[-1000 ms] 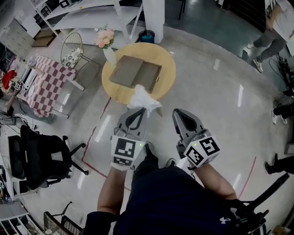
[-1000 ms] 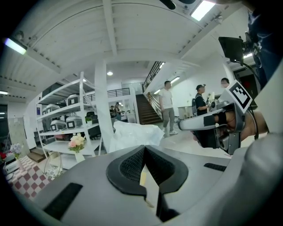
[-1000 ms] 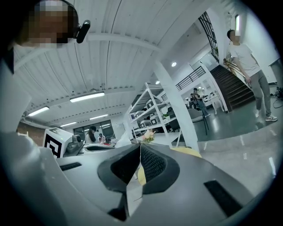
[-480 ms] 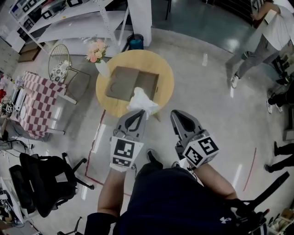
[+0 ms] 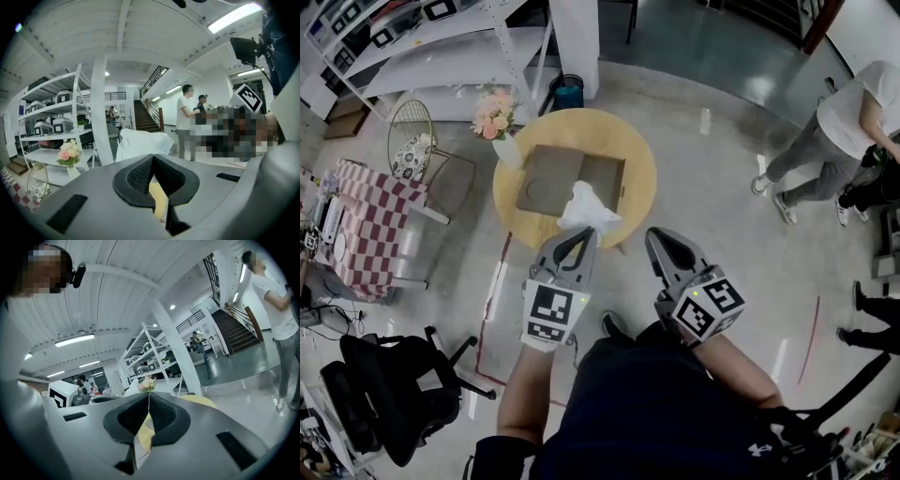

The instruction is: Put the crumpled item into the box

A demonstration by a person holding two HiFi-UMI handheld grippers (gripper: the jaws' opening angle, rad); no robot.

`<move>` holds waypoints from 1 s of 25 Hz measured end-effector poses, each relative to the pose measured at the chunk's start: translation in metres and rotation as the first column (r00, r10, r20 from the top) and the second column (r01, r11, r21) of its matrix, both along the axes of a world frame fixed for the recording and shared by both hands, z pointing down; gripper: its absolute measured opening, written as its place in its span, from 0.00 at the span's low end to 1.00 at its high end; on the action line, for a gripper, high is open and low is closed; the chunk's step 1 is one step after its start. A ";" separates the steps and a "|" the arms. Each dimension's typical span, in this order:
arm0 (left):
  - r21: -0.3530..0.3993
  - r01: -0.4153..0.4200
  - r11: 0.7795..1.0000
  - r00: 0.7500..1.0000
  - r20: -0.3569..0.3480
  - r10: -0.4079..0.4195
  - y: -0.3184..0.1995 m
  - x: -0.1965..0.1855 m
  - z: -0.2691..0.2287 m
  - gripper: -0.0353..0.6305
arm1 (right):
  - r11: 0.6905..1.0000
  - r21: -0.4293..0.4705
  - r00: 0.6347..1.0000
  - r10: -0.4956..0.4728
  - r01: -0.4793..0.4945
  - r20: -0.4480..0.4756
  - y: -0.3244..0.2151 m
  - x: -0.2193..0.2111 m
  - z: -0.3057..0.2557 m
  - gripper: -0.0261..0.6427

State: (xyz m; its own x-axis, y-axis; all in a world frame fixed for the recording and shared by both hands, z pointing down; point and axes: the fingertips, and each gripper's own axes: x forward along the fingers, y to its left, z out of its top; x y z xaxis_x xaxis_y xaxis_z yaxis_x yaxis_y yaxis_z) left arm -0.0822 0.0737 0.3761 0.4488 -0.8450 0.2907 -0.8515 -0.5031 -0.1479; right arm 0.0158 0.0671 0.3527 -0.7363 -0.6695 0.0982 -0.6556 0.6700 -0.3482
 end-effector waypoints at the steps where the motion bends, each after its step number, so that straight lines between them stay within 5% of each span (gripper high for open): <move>1: -0.001 0.002 1.000 1.000 -0.003 -0.002 -0.001 -0.002 0.000 0.08 | 1.000 -0.001 1.000 -0.002 0.002 -0.005 0.000 -0.002 0.000 0.06; 11: -0.037 0.020 0.999 1.000 0.013 -0.020 -0.027 -0.008 0.019 0.08 | 0.999 -0.040 1.000 0.026 -0.026 0.007 -0.036 0.005 0.021 0.06; 25: -0.036 0.118 0.992 0.992 0.047 -0.117 -0.119 -0.013 0.011 0.08 | 0.997 -0.021 0.997 -0.071 0.072 0.014 -0.144 -0.003 0.010 0.06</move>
